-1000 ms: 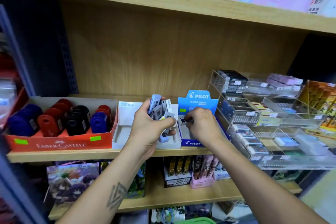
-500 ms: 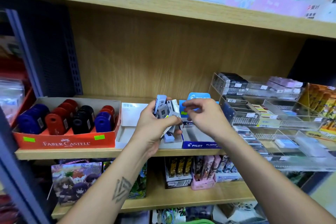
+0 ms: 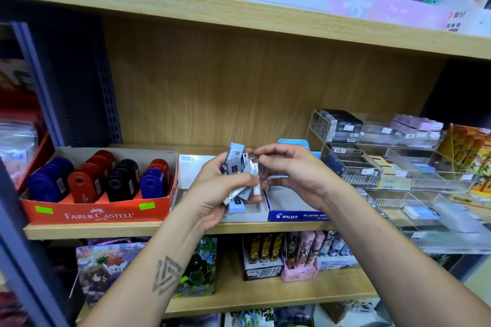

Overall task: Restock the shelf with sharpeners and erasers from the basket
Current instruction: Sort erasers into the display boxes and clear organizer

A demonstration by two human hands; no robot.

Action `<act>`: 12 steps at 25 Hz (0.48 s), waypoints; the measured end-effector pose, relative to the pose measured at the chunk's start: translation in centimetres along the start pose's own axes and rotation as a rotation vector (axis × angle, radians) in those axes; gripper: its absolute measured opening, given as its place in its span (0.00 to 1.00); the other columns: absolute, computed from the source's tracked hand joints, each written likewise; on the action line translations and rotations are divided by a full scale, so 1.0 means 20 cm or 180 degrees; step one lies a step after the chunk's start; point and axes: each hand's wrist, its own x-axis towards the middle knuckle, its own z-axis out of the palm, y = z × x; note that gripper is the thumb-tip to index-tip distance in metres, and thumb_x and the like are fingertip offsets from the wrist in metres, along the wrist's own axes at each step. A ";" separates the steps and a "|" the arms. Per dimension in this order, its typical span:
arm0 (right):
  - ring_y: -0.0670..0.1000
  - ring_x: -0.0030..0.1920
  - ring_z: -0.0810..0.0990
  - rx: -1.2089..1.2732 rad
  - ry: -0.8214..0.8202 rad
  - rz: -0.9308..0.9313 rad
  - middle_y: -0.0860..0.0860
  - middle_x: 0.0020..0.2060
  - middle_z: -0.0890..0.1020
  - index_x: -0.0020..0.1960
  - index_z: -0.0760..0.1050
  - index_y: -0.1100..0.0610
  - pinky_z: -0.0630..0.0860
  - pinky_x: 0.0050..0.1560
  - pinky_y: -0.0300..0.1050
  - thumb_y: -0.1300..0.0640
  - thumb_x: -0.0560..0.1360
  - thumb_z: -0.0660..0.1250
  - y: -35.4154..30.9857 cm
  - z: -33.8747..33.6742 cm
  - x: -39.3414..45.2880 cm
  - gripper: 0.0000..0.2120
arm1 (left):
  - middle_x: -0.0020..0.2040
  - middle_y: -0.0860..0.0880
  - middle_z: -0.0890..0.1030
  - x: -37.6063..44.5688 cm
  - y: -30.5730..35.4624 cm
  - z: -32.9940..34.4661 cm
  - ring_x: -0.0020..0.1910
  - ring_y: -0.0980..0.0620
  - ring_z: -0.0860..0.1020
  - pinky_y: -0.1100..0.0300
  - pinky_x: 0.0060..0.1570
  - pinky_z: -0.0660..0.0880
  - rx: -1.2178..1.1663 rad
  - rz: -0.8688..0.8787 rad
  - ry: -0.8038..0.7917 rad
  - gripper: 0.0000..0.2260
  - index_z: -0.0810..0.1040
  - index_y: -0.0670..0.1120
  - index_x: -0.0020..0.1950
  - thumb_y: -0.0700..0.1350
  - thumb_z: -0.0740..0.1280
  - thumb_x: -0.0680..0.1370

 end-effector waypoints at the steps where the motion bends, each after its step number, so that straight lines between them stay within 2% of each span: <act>1: 0.54 0.41 0.79 -0.0037 -0.0032 0.0019 0.57 0.44 0.83 0.56 0.80 0.63 0.79 0.46 0.52 0.63 0.75 0.72 0.00 0.01 0.00 0.10 | 0.51 0.37 0.84 0.01 0.00 0.00 0.45 0.38 0.84 0.48 0.38 0.83 0.0016 0.0006 0.0047 0.22 0.78 0.41 0.62 0.24 0.68 0.71; 5: 0.54 0.40 0.81 -0.0108 0.0000 0.0058 0.59 0.43 0.83 0.55 0.81 0.65 0.80 0.51 0.57 0.65 0.72 0.74 0.00 0.01 0.00 0.12 | 0.55 0.34 0.82 0.02 -0.01 0.00 0.49 0.37 0.83 0.44 0.43 0.82 -0.0044 0.0001 0.0081 0.22 0.78 0.39 0.62 0.24 0.68 0.71; 9: 0.54 0.37 0.80 -0.0187 0.0026 0.0213 0.58 0.39 0.83 0.53 0.80 0.67 0.82 0.45 0.51 0.62 0.73 0.74 -0.02 0.00 -0.01 0.12 | 0.51 0.38 0.83 0.01 0.00 0.00 0.47 0.39 0.84 0.40 0.46 0.82 -0.0009 0.0014 0.0025 0.21 0.78 0.39 0.61 0.23 0.67 0.71; 12: 0.56 0.40 0.82 0.0012 0.0333 0.0181 0.61 0.44 0.83 0.53 0.79 0.70 0.82 0.47 0.49 0.67 0.76 0.67 -0.02 -0.02 -0.02 0.09 | 0.51 0.36 0.82 0.02 0.00 0.01 0.47 0.35 0.84 0.39 0.47 0.81 -0.0134 0.0011 0.0164 0.20 0.77 0.39 0.60 0.23 0.67 0.71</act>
